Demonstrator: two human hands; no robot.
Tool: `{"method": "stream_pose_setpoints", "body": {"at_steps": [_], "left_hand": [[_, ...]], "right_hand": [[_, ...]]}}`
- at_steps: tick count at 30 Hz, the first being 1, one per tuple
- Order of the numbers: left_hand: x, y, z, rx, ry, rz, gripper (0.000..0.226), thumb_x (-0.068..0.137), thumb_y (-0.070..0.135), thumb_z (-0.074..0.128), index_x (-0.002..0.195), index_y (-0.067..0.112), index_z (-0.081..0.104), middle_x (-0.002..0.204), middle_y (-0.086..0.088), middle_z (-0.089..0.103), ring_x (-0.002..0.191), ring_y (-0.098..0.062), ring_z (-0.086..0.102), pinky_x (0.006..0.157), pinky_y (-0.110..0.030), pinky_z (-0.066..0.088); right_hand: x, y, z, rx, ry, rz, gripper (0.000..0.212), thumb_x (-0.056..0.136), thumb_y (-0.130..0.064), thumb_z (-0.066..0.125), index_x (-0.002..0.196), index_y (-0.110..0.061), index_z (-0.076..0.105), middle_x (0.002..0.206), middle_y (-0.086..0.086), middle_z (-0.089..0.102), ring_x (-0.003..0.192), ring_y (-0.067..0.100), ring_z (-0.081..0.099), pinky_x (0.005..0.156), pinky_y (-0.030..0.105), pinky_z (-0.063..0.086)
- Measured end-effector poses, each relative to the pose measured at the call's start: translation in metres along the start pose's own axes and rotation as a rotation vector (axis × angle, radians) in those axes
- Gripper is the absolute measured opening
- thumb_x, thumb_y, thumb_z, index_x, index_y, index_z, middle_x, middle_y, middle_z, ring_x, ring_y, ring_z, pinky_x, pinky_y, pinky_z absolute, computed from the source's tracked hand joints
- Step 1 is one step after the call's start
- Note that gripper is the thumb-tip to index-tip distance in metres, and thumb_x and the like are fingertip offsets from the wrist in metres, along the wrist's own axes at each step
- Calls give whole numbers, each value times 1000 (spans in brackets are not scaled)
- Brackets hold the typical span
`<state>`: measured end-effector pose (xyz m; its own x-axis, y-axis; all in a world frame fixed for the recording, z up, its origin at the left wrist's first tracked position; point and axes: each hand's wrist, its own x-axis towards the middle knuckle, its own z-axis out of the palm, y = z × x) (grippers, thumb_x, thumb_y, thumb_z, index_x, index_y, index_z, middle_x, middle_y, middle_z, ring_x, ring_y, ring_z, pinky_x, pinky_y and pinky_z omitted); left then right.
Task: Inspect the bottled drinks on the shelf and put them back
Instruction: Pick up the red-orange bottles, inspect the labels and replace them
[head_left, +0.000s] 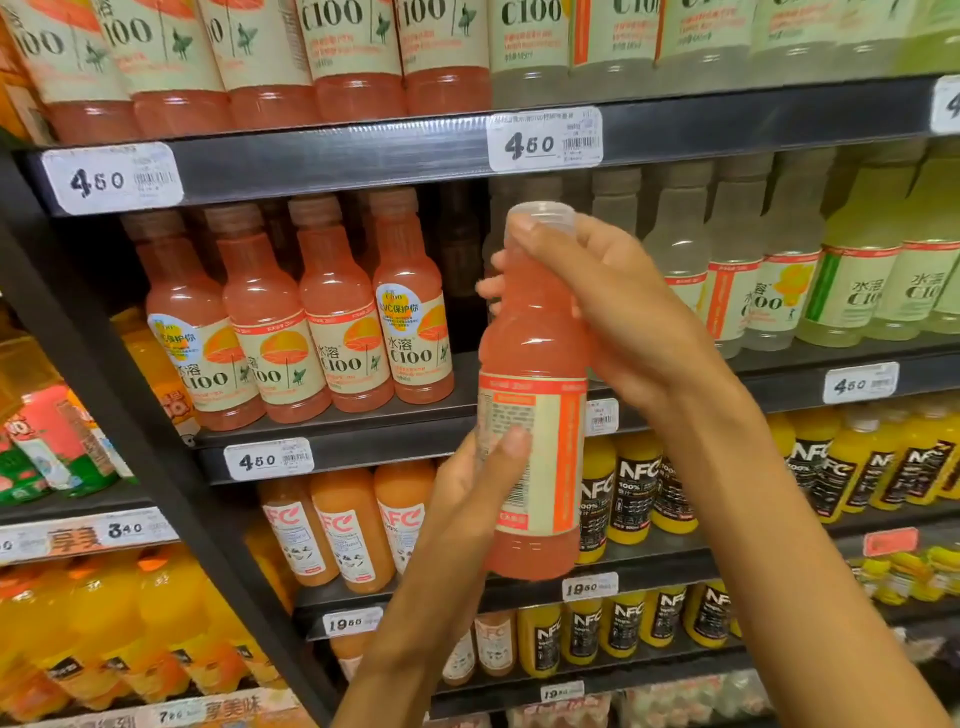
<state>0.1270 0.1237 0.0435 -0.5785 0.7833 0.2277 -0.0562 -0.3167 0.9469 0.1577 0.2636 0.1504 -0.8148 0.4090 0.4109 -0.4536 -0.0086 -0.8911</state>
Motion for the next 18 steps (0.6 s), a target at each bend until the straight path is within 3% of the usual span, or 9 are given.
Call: {"method": "stream_pose_setpoints", "body": {"at_steps": [2,4,7,9,13,18], "left_hand": [[-4,5,1,-302,-152,-98,59,75,64,63,119,25,65,107,-10,70,89,-24,70,73,-34,57],[-5,12,4,-509,-315,-160,72,81,60,61,130,8,54,103,-15,65,82,-26,66,71,-37,56],[-2,10,7,-598,-397,-214,75,82,59,61,130,3,50,101,-16,64,81,-25,65,70,-36,55],[-1,5,4,-516,-370,-209,74,83,61,57,130,4,53,104,-15,66,85,-25,66,75,-37,55],[-2,5,-18,-125,-139,-131,72,80,71,44,135,25,53,131,-7,61,123,-23,56,103,-46,43],[-2,6,-12,77,-34,-33,47,73,71,58,110,44,64,115,5,70,107,-13,66,78,-20,54]], "right_hand": [[1,2,-1,69,-93,23,37,88,-26,65,120,-9,54,88,4,71,83,20,72,68,32,57],[1,8,1,257,-196,80,33,87,-28,61,114,-11,55,83,6,70,82,22,71,73,36,58],[-1,15,11,581,-371,157,31,87,-31,53,112,-13,52,79,6,66,76,21,68,77,36,57],[0,17,11,585,-380,134,23,89,-26,51,109,-13,51,75,4,63,69,18,65,73,34,55],[2,10,4,330,-224,44,17,91,-19,56,105,-12,51,73,6,63,66,21,65,65,33,54],[7,9,6,120,-29,22,13,92,-24,62,100,-16,54,73,5,69,69,21,70,62,31,57]]}}
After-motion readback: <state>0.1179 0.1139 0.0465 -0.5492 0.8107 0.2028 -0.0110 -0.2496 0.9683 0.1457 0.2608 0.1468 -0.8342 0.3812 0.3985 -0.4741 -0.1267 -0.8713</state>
